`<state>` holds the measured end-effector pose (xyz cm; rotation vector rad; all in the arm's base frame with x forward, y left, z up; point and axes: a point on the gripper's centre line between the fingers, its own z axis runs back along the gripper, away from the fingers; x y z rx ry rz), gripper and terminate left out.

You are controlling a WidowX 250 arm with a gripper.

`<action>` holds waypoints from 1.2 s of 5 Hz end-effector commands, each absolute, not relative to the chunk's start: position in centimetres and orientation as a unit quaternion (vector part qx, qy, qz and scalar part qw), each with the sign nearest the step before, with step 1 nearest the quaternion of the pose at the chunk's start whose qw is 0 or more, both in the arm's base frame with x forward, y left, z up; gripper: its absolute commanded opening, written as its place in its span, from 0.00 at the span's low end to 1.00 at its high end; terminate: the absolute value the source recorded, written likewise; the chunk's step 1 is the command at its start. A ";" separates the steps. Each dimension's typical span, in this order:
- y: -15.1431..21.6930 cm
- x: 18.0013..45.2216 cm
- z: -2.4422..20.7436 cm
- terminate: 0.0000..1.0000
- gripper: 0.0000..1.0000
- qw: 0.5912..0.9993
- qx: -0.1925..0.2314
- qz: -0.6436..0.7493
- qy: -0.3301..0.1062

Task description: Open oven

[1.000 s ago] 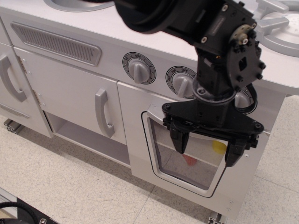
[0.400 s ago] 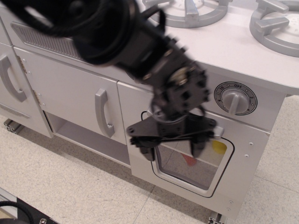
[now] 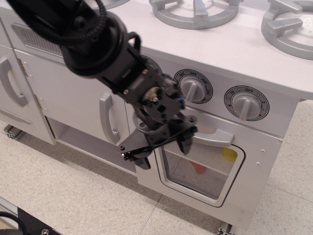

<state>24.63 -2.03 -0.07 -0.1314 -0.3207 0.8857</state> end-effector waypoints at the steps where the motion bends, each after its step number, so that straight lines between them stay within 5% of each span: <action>1: 0.5 26.7 0.2 0.00 1.00 0.844 -0.116 0.503 -0.147; 2: 1.3 27.2 0.6 0.00 1.00 0.831 -0.148 0.517 -0.141; 6: 0.4 29.0 -0.8 0.00 1.00 0.818 -0.168 0.532 -0.143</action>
